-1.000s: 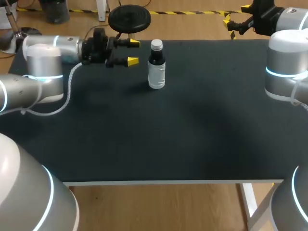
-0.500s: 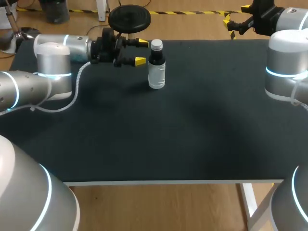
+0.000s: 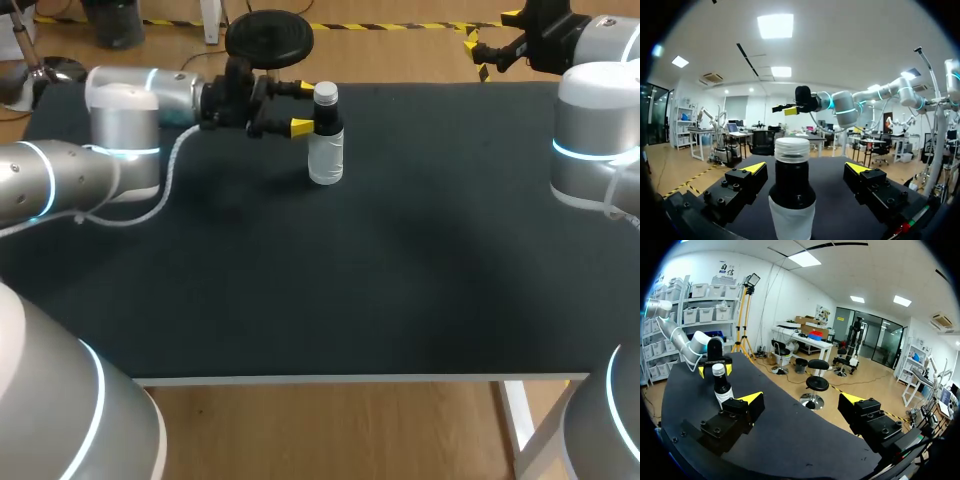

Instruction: Unscrew the bottle cap

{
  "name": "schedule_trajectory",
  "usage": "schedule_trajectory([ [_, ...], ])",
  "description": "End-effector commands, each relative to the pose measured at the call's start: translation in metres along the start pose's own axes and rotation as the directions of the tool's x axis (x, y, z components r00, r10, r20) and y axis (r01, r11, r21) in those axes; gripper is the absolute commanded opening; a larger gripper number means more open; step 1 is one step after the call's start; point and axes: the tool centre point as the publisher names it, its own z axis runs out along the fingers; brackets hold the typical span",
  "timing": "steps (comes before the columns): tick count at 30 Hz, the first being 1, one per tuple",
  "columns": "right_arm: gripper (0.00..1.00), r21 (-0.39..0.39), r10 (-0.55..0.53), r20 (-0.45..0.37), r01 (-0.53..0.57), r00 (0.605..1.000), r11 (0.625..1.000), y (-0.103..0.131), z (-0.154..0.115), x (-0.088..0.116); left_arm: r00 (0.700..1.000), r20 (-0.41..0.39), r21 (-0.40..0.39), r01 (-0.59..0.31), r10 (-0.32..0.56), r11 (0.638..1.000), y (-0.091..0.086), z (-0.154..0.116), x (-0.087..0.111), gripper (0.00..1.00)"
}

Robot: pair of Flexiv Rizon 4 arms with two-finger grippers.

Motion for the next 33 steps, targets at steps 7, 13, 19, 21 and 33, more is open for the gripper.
schedule_trajectory([
  [7,1.0,0.002,0.0,-0.001,0.0,1.0,1.0,0.0,-0.001,0.0,0.998,-0.055,-0.002,0.006,-0.006,1.0,0.004,0.011,-0.01,1.0],
  [13,1.0,0.002,0.0,-0.001,0.0,1.0,1.0,0.0,-0.001,0.0,0.997,-0.072,-0.002,0.01,-0.01,1.0,0.006,0.017,-0.01,1.0],
  [19,1.0,0.002,0.0,-0.001,0.0,1.0,1.0,0.0,-0.001,0.0,0.996,-0.085,-0.001,0.015,-0.015,1.0,0.008,0.022,-0.009,1.0],
  [21,1.0,0.002,0.0,-0.001,0.0,1.0,1.0,0.0,-0.001,0.0,0.996,-0.088,0.0,0.015,-0.015,1.0,0.008,0.023,-0.009,1.0],
  [33,1.0,0.002,0.0,-0.001,0.0,1.0,1.0,0.0,-0.001,0.0,0.995,-0.097,-0.006,0.014,-0.015,1.0,0.006,0.025,-0.011,1.0],
])
